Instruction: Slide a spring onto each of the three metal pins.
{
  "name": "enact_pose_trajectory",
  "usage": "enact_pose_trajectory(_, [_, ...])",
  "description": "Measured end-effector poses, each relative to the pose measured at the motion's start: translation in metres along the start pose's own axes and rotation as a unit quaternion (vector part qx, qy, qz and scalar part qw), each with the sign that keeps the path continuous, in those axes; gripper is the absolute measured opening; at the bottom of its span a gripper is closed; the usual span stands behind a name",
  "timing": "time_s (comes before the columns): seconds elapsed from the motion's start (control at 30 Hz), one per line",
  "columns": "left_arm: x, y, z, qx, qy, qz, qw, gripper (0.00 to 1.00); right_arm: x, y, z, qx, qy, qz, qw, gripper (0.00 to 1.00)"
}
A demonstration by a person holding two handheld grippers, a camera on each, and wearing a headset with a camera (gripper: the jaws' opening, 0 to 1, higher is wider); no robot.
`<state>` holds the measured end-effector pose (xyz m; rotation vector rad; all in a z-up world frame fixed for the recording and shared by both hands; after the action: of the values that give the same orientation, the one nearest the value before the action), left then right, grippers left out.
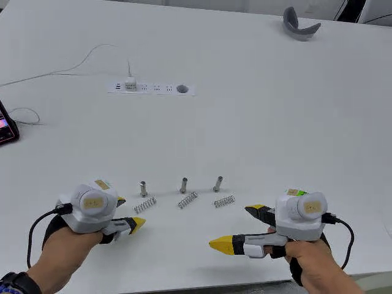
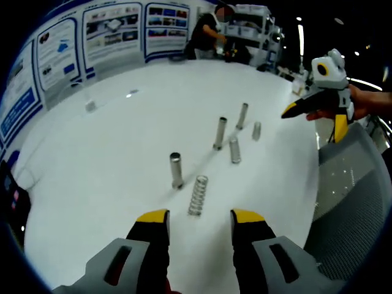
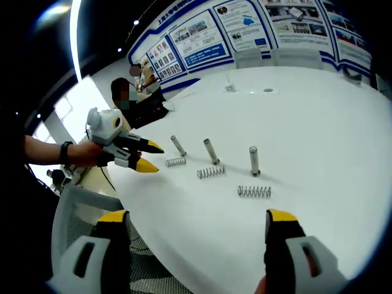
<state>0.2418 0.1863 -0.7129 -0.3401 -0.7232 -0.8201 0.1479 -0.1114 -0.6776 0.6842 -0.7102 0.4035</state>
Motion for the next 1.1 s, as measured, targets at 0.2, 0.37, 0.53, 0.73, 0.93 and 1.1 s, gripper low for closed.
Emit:
enact_pose_trajectory(0.2, [0.0,0.001,-0.012,-0.001,0.006,0.001,1.0,0.34,-0.002,-0.001,0.002,-0.002,-0.001,-0.004,1.0,0.93])
enact_pose_trajectory(0.37, [-0.001,0.0,-0.02,-0.002,0.01,0.002,0.9999,0.29,-0.003,-0.001,0.004,-0.004,-0.002,-0.008,1.0,0.93])
enact_pose_trajectory(0.53, [-0.001,-0.001,-0.024,-0.001,0.011,0.005,0.9999,0.24,-0.005,-0.002,0.005,-0.005,-0.002,-0.01,0.9999,0.92])
enact_pose_trajectory(0.73, [0.0,0.0,-0.027,0.003,0.008,0.001,1.0,0.17,-0.005,-0.003,0.007,-0.006,-0.001,-0.011,0.9999,0.92])
enact_pose_trajectory(0.93, [-0.001,0.002,-0.027,0.01,0.01,-0.007,0.9999,0.11,-0.004,-0.003,0.007,-0.006,-0.002,-0.011,0.9999,0.92])
enact_pose_trajectory(1.1, [-0.002,0.001,-0.024,0.003,0.012,0.004,0.9999,0.11,-0.004,-0.002,0.006,-0.004,-0.001,-0.01,0.9999,0.92])
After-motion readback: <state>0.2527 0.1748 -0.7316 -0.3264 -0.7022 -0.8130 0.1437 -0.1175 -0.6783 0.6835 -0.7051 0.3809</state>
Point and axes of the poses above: the centre of the closed fingertips' face, and the gripper's own axes: z roughly backward along the fingers, y roughly to its left, x roughly out of its top, the point moved 10 cm from there along z, roughly backward along the fingers, and after that the axes turned 6 degrees about x, right-handed, at the moved point
